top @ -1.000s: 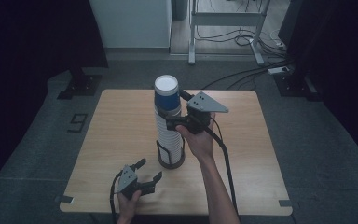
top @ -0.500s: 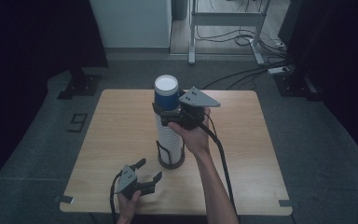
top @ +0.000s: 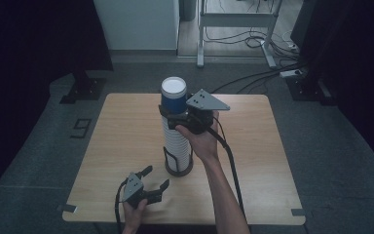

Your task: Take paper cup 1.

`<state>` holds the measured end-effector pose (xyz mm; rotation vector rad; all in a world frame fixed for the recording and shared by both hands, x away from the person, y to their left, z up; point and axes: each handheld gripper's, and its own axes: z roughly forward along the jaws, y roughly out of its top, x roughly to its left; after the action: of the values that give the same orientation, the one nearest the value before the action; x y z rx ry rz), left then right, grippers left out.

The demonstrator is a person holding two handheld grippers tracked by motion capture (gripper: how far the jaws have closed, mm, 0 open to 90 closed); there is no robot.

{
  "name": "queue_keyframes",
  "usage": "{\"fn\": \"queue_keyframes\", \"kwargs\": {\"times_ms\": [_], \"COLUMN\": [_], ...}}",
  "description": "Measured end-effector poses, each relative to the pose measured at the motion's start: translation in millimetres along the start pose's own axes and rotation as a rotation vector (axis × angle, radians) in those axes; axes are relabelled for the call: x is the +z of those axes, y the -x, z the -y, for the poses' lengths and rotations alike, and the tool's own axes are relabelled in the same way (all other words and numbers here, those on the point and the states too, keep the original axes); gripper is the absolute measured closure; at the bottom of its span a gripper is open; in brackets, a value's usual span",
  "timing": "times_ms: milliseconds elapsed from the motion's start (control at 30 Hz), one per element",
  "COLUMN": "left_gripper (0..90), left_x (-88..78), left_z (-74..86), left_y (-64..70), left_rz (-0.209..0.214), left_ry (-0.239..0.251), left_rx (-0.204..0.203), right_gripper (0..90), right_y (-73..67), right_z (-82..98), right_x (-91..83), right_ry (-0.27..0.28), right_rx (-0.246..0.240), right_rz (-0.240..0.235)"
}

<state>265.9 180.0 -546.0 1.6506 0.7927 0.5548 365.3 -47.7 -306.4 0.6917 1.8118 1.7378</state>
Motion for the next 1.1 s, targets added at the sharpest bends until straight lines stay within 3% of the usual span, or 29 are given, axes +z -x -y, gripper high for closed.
{"fn": "queue_keyframes", "kwargs": {"times_ms": [867, 1100], "left_gripper": [14.4, 14.6], "left_x": [0.0, 0.0], "left_z": [0.0, 0.0], "left_y": [-0.4, -0.2], "left_rz": [0.0, -0.002], "left_ry": [-0.001, 0.0], "left_rx": [-0.001, 0.0], "right_gripper": [20.7, 21.4], "right_y": [-1.1, -3.4], "right_z": [-28.8, -36.4], "right_x": [-3.7, -6.7], "right_ry": [0.049, 0.078], "right_rx": [0.006, -0.012], "right_rz": [0.006, 0.012]}}
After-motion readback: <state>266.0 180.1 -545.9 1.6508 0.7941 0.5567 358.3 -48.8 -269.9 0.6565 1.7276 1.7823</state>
